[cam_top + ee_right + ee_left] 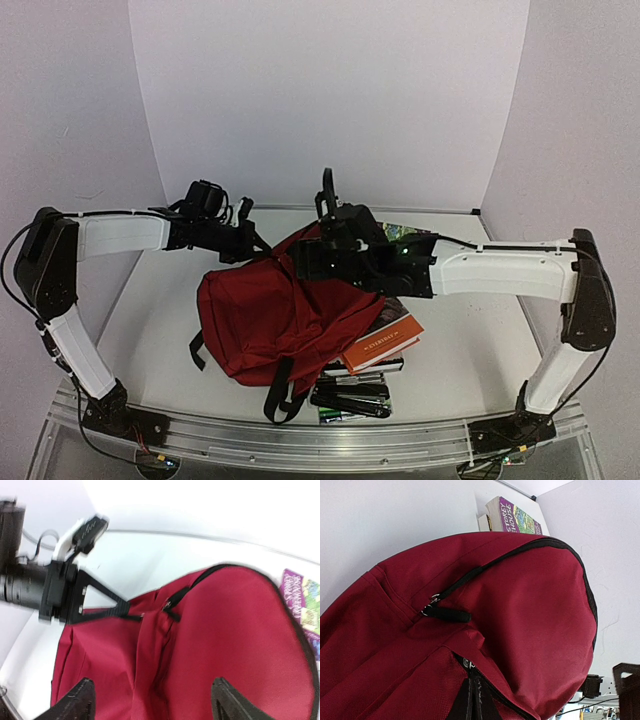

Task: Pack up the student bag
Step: Unzip the student bag at the center of the board.

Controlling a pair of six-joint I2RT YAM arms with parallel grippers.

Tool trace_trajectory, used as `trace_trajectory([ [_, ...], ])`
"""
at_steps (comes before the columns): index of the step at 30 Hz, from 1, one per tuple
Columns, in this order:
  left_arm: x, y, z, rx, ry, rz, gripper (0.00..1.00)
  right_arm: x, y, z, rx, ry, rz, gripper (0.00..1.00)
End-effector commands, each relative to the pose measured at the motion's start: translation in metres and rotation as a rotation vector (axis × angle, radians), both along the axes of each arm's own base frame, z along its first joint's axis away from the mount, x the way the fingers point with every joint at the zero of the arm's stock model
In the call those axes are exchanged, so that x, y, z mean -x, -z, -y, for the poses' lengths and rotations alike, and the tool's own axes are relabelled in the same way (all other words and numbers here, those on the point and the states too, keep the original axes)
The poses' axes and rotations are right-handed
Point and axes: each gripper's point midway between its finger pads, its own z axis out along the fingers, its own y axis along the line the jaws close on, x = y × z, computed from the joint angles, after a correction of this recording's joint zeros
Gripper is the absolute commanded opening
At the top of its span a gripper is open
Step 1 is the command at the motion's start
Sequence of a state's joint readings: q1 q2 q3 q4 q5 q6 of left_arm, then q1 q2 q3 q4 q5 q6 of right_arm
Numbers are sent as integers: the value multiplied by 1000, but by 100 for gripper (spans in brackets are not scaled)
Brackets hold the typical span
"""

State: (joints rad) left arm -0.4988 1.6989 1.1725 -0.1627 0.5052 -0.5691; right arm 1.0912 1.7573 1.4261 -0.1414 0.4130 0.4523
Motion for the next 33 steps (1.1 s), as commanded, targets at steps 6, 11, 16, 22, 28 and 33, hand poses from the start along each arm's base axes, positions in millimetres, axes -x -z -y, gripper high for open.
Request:
trace_trajectory([
  [6, 8, -39, 11, 70, 69, 95, 0, -54, 10, 58, 186, 109, -58, 92],
  [11, 11, -41, 16, 75, 84, 79, 0, -79, 25, 60, 257, 48, -73, 98],
  [16, 17, -42, 25, 66, 105, 67, 0, -105, 45, 68, 305, 52, -93, 94],
  [22, 33, -40, 36, 4, 155, 91, 0, -122, 59, 77, 295, 100, -123, 27],
  [28, 54, -42, 51, -58, 206, 145, 0, -131, 69, 89, 284, 197, -138, 0],
  [33, 70, -43, 62, -78, 238, 163, 0, -134, 70, 93, 267, 236, -143, 0],
])
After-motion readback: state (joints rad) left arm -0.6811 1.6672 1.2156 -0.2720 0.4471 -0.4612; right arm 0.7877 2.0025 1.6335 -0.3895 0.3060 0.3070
